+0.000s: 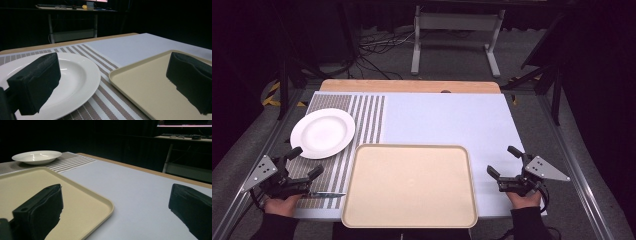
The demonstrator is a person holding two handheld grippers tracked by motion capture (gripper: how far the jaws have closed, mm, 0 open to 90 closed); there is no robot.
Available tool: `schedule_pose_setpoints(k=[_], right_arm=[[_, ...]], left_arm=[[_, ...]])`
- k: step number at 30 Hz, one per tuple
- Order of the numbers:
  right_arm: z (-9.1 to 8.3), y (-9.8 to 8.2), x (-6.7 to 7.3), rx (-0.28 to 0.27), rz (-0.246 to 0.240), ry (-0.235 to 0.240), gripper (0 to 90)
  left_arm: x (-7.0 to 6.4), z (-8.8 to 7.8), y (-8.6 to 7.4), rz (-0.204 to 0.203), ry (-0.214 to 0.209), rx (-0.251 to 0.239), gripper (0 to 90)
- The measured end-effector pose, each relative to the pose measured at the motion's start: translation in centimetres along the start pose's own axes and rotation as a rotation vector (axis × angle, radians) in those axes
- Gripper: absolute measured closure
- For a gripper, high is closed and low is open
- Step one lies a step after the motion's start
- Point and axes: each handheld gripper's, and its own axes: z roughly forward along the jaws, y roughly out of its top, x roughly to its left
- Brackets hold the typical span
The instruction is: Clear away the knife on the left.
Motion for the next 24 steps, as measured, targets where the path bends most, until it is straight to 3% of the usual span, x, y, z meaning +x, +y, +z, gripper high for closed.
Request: schedule_pose_setpoints(k=[5,8,15,21,24], right_arm=[[0.0,-0.1,0.2,-0.006,-0.010,0.003,0.2],[-0.2,-0.2,0.0,-0.012,-0.001,0.012,0.7],[-0.3,-0.1,0.0,-0.052,0.003,0.035,1.2],[-0.3,-0.2,-0.2,-0.056,0.029,0.018,0.1],[-0.2,-0.4,-0.2,-0.064,0.030,0.037,0.2]], left_arm=[[0.0,0.2,0.1,0.014,0.001,-0.013,0.1],[-0.1,0.4,0.1,0.003,-0.023,-0.009,0.2],[-0.6,0.8,0.3,0.057,-0.029,0.047,0.6],[-0.6,0.7,0.7,0.030,-0.054,0.063,0.2],[-0.6,0.5,1.2,0.024,-0.058,0.076,0.5]])
